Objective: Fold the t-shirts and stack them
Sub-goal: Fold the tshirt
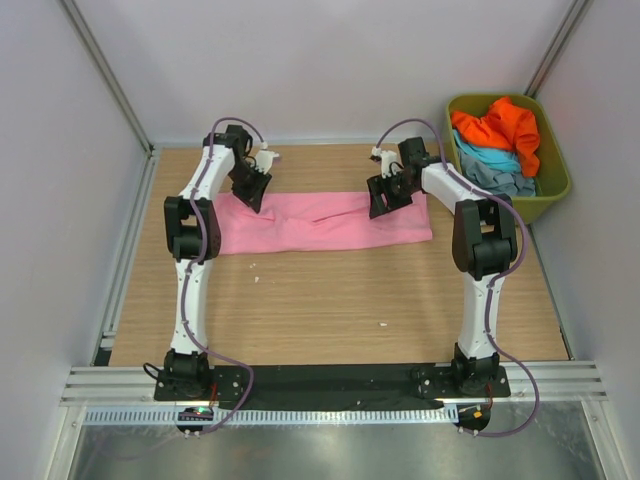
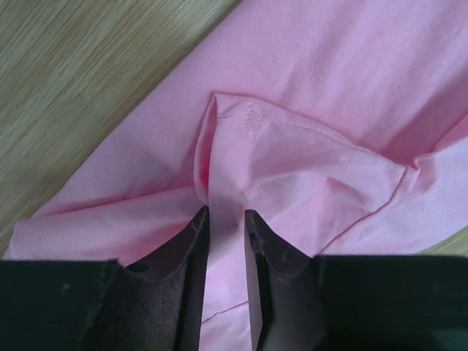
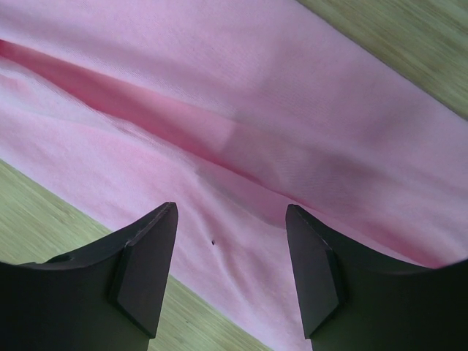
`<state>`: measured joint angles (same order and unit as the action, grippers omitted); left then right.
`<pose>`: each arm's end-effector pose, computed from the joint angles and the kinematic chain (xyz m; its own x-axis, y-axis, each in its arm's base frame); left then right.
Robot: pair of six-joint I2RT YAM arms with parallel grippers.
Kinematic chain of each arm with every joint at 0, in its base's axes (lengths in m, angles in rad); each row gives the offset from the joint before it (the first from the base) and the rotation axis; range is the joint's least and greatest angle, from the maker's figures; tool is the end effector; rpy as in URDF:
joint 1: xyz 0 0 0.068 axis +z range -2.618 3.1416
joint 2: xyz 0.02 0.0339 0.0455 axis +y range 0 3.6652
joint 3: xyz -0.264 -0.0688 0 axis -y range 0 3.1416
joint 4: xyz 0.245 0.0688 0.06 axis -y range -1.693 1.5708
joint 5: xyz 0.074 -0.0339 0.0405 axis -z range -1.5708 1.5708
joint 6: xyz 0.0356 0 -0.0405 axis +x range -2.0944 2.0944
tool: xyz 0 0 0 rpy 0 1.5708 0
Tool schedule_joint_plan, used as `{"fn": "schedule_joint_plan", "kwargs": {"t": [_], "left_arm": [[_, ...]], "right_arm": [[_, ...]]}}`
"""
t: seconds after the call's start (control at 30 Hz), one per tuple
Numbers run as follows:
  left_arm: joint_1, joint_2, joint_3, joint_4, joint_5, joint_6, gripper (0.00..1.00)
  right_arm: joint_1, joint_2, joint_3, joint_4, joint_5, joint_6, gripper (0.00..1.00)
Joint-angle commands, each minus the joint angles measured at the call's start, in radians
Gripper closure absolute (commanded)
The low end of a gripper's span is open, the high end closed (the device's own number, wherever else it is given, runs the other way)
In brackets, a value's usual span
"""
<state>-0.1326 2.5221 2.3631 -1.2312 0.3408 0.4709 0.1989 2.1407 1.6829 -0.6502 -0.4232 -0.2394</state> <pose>0.4997 -0.0786 0.1814 -0.7854 0.5361 -0.3092 0.6065 0.7665 -0.2115 0.4444 0.1045 0.1861 -0.7668 -0.3751 -0.5209 -0.5576 0.7912 0.2511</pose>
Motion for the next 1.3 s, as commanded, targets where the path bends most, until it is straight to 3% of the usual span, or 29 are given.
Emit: {"fn": "schedule_joint_plan", "kwargs": {"t": [0.0, 0.4, 0.57, 0.63, 0.67, 0.73, 0.97, 1.27], "left_arm": [[-0.002, -0.006, 0.01, 0.021, 0.032, -0.024, 0.74], [-0.015, -0.095, 0.021, 0.248, 0.115, -0.112, 0.82], [-0.044, -0.04, 0.123, 0.204, 0.125, -0.106, 0.84], [-0.056, -0.045, 0.11, 0.208, 0.119, -0.104, 0.76], [-0.059, -0.054, 0.093, 0.226, 0.101, -0.121, 0.55], [-0.064, -0.085, 0.027, 0.272, 0.064, -0.132, 0.47], [-0.058, -0.06, 0.009, 0.213, -0.089, -0.028, 0.49], [-0.048, -0.042, -0.018, 0.188, -0.083, -0.025, 0.55]], "right_arm": [[-0.004, -0.015, -0.008, 0.029, 0.009, -0.014, 0.33], [-0.001, 0.001, -0.003, 0.046, 0.011, -0.006, 0.33], [0.004, 0.01, 0.015, 0.047, 0.014, -0.006, 0.33], [0.004, 0.008, 0.015, 0.049, 0.018, -0.008, 0.33], [0.005, 0.005, 0.008, 0.047, 0.02, -0.011, 0.33], [0.004, -0.001, 0.0, 0.049, 0.023, -0.012, 0.33], [0.004, -0.005, -0.025, 0.044, 0.015, -0.011, 0.33], [0.005, 0.001, -0.014, 0.044, 0.02, -0.011, 0.33]]}}
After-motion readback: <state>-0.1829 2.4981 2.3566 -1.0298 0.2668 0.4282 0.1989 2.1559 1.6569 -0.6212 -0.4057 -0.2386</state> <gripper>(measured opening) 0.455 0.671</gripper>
